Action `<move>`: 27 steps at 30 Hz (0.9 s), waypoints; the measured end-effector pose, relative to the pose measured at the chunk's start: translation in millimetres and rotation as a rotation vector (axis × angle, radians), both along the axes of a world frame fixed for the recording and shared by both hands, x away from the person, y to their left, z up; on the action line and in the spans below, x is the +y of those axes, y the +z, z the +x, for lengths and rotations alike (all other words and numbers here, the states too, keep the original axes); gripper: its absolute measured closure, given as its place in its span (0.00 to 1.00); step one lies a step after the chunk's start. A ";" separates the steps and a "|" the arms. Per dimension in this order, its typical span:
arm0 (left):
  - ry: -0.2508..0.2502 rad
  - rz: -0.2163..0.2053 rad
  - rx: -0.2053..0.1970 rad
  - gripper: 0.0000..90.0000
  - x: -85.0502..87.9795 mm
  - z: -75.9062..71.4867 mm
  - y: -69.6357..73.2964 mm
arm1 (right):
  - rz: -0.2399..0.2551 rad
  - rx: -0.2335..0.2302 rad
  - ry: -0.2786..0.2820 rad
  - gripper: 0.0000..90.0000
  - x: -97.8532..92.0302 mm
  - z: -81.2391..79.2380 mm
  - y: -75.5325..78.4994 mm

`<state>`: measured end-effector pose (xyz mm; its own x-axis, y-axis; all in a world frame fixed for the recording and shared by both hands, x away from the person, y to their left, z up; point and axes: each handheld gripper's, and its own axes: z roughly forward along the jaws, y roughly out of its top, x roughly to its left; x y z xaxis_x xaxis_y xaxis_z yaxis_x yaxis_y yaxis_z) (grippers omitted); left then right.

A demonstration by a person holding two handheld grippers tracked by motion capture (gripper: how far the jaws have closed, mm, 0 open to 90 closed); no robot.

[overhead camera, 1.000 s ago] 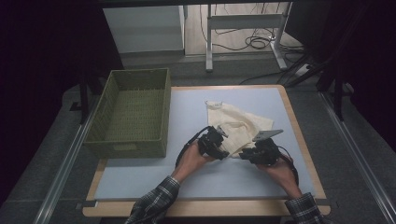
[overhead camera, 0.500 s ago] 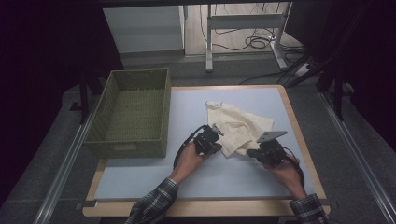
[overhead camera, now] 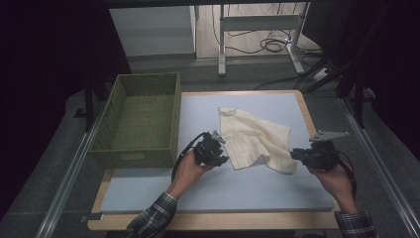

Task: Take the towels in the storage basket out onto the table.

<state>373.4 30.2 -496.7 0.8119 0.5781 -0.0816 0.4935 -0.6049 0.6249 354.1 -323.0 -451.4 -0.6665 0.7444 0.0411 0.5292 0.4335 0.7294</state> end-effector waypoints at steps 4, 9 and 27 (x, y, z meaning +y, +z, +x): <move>-0.029 0.020 -0.010 0.59 -23.5 1.4 -8.2 | -0.016 0.014 0.011 0.81 -1.1 -6.8 -2.7; -0.048 0.071 -0.019 0.56 -43.3 5.2 -20.8 | -0.039 0.041 -0.007 0.75 -6.6 -9.4 -17.6; -0.013 0.032 0.020 1.00 3.5 -8.5 -6.6 | 0.006 0.100 -0.007 0.95 -7.0 -21.5 -45.6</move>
